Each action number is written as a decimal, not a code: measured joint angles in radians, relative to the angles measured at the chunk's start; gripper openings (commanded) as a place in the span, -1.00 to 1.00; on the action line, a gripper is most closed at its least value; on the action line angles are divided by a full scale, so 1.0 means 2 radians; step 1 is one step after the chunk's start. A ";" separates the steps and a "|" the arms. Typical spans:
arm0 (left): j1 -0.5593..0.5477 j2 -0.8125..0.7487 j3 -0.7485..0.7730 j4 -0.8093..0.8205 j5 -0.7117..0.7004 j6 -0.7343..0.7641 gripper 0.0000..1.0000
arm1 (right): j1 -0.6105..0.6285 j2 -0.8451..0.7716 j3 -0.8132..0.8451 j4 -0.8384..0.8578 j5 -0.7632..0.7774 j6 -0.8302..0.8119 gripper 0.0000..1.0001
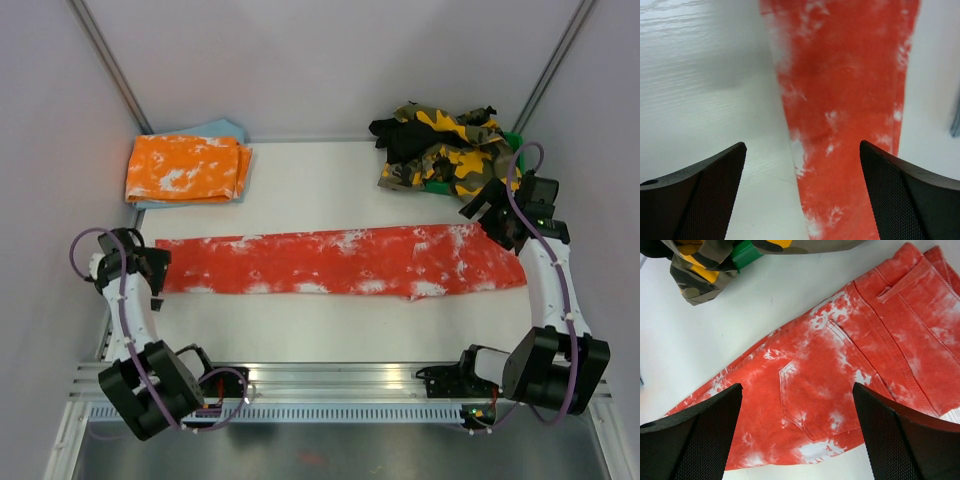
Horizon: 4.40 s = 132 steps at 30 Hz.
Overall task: Fold and stack the trousers
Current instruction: Fold the trousers
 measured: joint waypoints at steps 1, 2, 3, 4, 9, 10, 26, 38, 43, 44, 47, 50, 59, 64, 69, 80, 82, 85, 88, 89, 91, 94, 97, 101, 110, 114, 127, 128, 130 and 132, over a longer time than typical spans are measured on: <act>0.019 0.010 -0.005 0.002 0.002 -0.007 0.99 | 0.000 0.008 0.004 0.000 -0.003 0.000 0.96; 0.033 0.025 -0.009 0.005 0.005 -0.013 0.99 | 0.000 0.016 0.006 0.002 -0.005 0.001 0.96; 0.041 0.039 -0.012 0.007 0.006 -0.017 0.98 | 0.000 0.022 0.007 0.004 -0.006 0.001 0.96; 0.045 0.058 -0.018 0.010 0.010 -0.020 0.97 | 0.000 0.029 0.007 0.006 -0.009 0.002 0.96; 0.047 0.079 -0.058 0.050 0.026 -0.021 0.88 | 0.000 0.054 0.007 0.012 -0.026 0.006 0.96; 0.047 0.077 -0.062 0.059 0.026 -0.021 0.86 | 0.000 0.054 0.007 0.012 -0.027 0.006 0.96; 0.048 0.180 -0.041 0.194 0.008 -0.012 0.24 | 0.000 0.006 0.002 -0.007 0.004 0.003 0.96; 0.050 0.226 -0.048 0.305 0.045 -0.006 -0.95 | 0.000 0.006 0.004 -0.026 0.034 0.002 0.96; 0.049 0.216 -0.052 0.306 0.042 0.013 -0.95 | 0.000 0.006 0.005 -0.029 0.046 -0.003 0.96; 0.049 0.210 -0.054 0.303 0.040 0.020 -0.95 | 0.000 0.007 0.006 -0.030 0.047 -0.004 0.96; 0.048 0.177 -0.053 0.282 0.035 0.045 -0.95 | 0.000 0.010 0.008 -0.032 0.048 -0.006 0.96; 0.045 0.123 -0.031 0.244 0.032 0.084 -0.95 | 0.000 0.014 0.008 -0.027 0.028 -0.006 0.96; 0.044 0.045 0.037 0.228 0.026 0.201 -0.95 | 0.125 0.019 0.007 0.027 -0.032 0.000 0.93; 0.044 0.031 0.056 0.240 0.093 0.248 -0.95 | 0.284 0.045 0.007 0.081 -0.038 0.027 0.80; 0.043 0.029 0.057 0.265 0.177 0.267 -0.95 | 0.420 0.109 0.020 0.149 -0.016 0.057 -0.13; 0.035 0.012 0.043 0.316 0.286 0.277 -0.95 | 0.607 0.363 0.126 0.294 0.035 0.139 -0.96; 0.034 0.011 0.036 0.323 0.300 0.277 -0.95 | 0.618 0.397 0.155 0.315 0.041 0.151 -0.95; 0.032 0.011 0.030 0.326 0.314 0.277 -0.95 | 0.631 0.440 0.194 0.348 0.057 0.170 -0.99; 0.032 0.011 0.030 0.328 0.319 0.277 -0.95 | 0.643 0.485 0.240 0.358 0.073 0.191 -0.99; 0.032 0.011 0.030 0.328 0.321 0.277 -0.95 | 0.646 0.497 0.248 0.366 0.076 0.198 -0.99; 0.032 0.011 0.031 0.327 0.324 0.277 -0.95 | 0.653 0.517 0.255 0.373 0.081 0.209 -0.99; 0.032 0.011 0.034 0.315 0.332 0.277 -0.95 | 0.663 0.547 0.269 0.374 0.090 0.223 -0.99; 0.030 0.011 0.038 0.303 0.340 0.277 -0.95 | 0.669 0.575 0.301 0.370 0.097 0.231 -1.00; 0.030 0.009 0.052 0.303 0.359 0.277 -0.95 | 0.676 0.611 0.358 0.364 0.101 0.234 -0.99; 0.030 -0.017 0.056 0.292 0.393 0.277 -0.95 | 0.682 0.667 0.453 0.345 0.100 0.235 -0.99; 0.030 -0.025 0.056 0.293 0.394 0.277 -0.95 | 0.670 0.628 0.397 0.341 0.094 0.230 -0.99; 0.025 -0.045 0.056 0.300 0.410 0.277 -0.96 | 0.612 0.459 0.252 0.364 0.064 0.212 -0.99; 0.020 -0.049 0.056 0.301 0.410 0.277 -0.95 | 0.611 0.459 0.246 0.368 0.061 0.213 -1.00; 0.006 -0.056 0.055 0.303 0.409 0.277 -0.95 | 0.611 0.459 0.233 0.369 0.054 0.214 -1.00; -0.021 -0.063 0.053 0.303 0.396 0.278 -0.95 | 0.604 0.458 0.212 0.370 0.045 0.219 -0.99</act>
